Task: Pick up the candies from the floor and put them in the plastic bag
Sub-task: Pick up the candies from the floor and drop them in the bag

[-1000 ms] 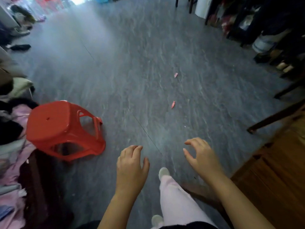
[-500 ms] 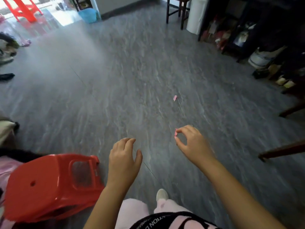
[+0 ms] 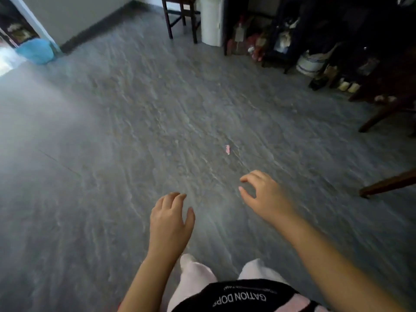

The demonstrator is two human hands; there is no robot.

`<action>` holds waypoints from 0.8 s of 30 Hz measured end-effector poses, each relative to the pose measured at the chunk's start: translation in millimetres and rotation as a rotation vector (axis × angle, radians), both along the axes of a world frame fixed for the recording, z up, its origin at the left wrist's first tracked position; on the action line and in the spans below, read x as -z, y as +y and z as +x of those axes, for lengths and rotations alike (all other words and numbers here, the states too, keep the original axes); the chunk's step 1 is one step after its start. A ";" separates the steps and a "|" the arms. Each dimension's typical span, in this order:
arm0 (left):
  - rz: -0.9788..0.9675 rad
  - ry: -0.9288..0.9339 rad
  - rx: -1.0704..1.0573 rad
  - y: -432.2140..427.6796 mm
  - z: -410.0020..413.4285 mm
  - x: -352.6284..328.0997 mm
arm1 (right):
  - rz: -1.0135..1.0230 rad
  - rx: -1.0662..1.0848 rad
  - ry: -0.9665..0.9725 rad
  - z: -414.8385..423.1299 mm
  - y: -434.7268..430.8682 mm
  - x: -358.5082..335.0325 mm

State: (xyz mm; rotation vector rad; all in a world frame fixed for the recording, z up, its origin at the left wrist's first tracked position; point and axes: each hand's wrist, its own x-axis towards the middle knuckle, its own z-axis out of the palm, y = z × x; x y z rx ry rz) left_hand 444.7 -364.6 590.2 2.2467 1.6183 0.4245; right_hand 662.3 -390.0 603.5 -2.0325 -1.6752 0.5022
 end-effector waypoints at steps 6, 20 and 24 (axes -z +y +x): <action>0.023 -0.050 0.090 128.3 14.9 -3.4 | 0.027 0.180 -0.005 -1.6 82.7 -5.2; -0.005 0.097 0.445 318.5 145.6 25.3 | -0.012 0.563 0.080 129.0 196.1 75.0; -0.048 0.141 0.574 343.9 194.0 54.0 | -0.005 0.739 0.094 160.8 197.1 114.1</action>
